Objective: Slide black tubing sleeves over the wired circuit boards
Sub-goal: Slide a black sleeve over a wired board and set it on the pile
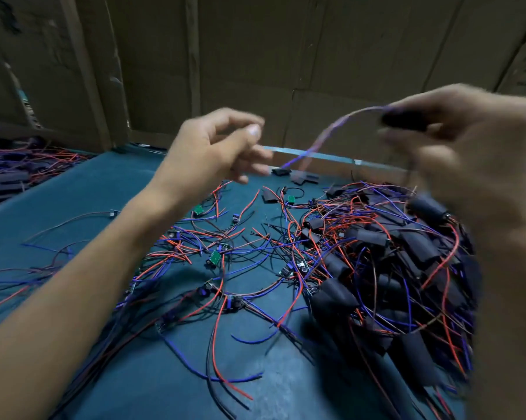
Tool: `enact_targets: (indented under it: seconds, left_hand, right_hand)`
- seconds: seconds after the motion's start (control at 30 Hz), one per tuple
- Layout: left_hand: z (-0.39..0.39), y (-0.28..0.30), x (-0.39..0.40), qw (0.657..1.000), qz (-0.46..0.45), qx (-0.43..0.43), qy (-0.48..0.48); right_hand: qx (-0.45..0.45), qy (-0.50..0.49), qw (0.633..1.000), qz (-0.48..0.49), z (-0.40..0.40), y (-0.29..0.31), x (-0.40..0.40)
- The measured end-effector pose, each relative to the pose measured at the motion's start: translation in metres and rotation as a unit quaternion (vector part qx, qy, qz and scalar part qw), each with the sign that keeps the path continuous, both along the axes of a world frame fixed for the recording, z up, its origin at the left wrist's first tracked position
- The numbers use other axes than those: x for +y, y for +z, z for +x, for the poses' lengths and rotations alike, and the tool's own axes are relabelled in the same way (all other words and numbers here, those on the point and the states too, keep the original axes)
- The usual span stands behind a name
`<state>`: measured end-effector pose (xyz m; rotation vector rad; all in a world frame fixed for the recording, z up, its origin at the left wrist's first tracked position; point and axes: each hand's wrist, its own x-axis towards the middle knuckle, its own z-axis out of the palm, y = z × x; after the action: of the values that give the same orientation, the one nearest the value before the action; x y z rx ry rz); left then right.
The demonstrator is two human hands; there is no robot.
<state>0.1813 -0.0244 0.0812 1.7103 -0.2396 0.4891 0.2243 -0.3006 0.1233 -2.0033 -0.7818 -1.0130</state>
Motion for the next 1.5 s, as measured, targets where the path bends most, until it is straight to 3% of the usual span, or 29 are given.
enact_targets:
  seconds: [0.07, 0.13, 0.27, 0.33, 0.47, 0.53, 0.6, 0.67, 0.7, 0.73, 0.8, 0.87, 0.93, 1.03, 1.23, 1.27, 1.33, 1.4, 1.47, 1.5]
  left_hand:
    - [0.032, -0.031, 0.011, 0.987, 0.117, 0.062, 0.093]
    - [0.068, -0.063, 0.021, 0.938, 0.291, 0.117, 0.150]
    - [0.132, -0.089, 0.023, 0.844, 0.504, 0.158, 0.096]
    - [0.162, -0.094, 0.015, 0.791, 0.588, 0.155, 0.065]
    - [0.198, -0.100, -0.002, 0.723, 0.664, 0.188, 0.040]
    - [0.202, -0.099, -0.007, 0.727, 0.655, 0.202, 0.038]
    - [0.197, -0.093, -0.008, 0.755, 0.631, 0.175, 0.029]
    - [0.180, -0.084, -0.006, 0.798, 0.578, 0.166, 0.035]
    - [0.171, -0.079, -0.005, 0.835, 0.524, 0.160, 0.048]
    - [0.159, -0.073, -0.003, 0.881, 0.445, 0.145, 0.063]
    - [0.125, -0.057, -0.003, 0.973, 0.187, 0.118, 0.058]
    - [0.089, -0.040, -0.006, 0.993, -0.053, 0.108, -0.006]
    - [0.058, -0.023, -0.010, 0.980, -0.137, 0.124, -0.080]
    - [0.026, -0.005, -0.015, 0.964, -0.133, 0.161, -0.165]
    - [0.003, 0.001, 0.007, 0.961, -0.101, 0.180, -0.181]
    - [0.006, -0.002, 0.016, 0.972, -0.054, 0.183, -0.135]
    - [0.015, -0.014, 0.037, 0.969, 0.157, 0.188, -0.019]
    - [0.020, -0.032, 0.051, 0.884, 0.367, 0.288, -0.015]
    - [0.023, -0.051, 0.052, 0.789, 0.435, 0.429, -0.059]
    - [0.024, -0.059, 0.049, 0.767, 0.444, 0.459, -0.060]
  right_hand:
    - [0.068, -0.046, 0.996, 0.031, 0.015, 0.007, -0.045]
    - [0.154, -0.093, 0.983, -0.023, 0.038, 0.001, -0.089]
    - [0.360, -0.164, 0.905, -0.158, 0.068, -0.028, -0.139]
    - [0.377, -0.179, 0.885, -0.205, 0.082, -0.044, -0.156]
    - [0.339, -0.184, 0.907, -0.170, 0.094, -0.041, -0.182]
    - [0.341, -0.164, 0.912, -0.160, 0.081, -0.028, -0.160]
    - [0.359, -0.106, 0.911, -0.176, 0.053, -0.021, -0.115]
    - [0.356, -0.043, 0.913, -0.193, 0.030, -0.013, -0.077]
    - [0.355, -0.015, 0.915, -0.193, 0.022, -0.008, -0.062]
    - [0.351, 0.008, 0.917, -0.189, 0.016, -0.003, -0.047]
    - [0.321, 0.037, 0.929, -0.182, 0.006, 0.001, -0.017]
    - [0.283, 0.063, 0.945, -0.150, -0.001, -0.002, 0.013]
    - [0.257, 0.100, 0.953, -0.124, -0.006, -0.012, 0.043]
    - [0.181, 0.115, 0.969, -0.126, -0.008, -0.029, 0.076]
    - [0.131, 0.090, 0.983, -0.087, -0.015, -0.032, 0.081]
    - [0.133, 0.082, 0.984, -0.084, -0.015, -0.031, 0.080]
    - [0.148, 0.071, 0.984, -0.068, -0.015, -0.028, 0.073]
    - [0.168, 0.071, 0.982, -0.051, -0.015, -0.024, 0.064]
    - [0.176, 0.067, 0.982, -0.033, -0.015, -0.019, 0.057]
    - [0.173, 0.064, 0.982, -0.028, -0.014, -0.018, 0.053]
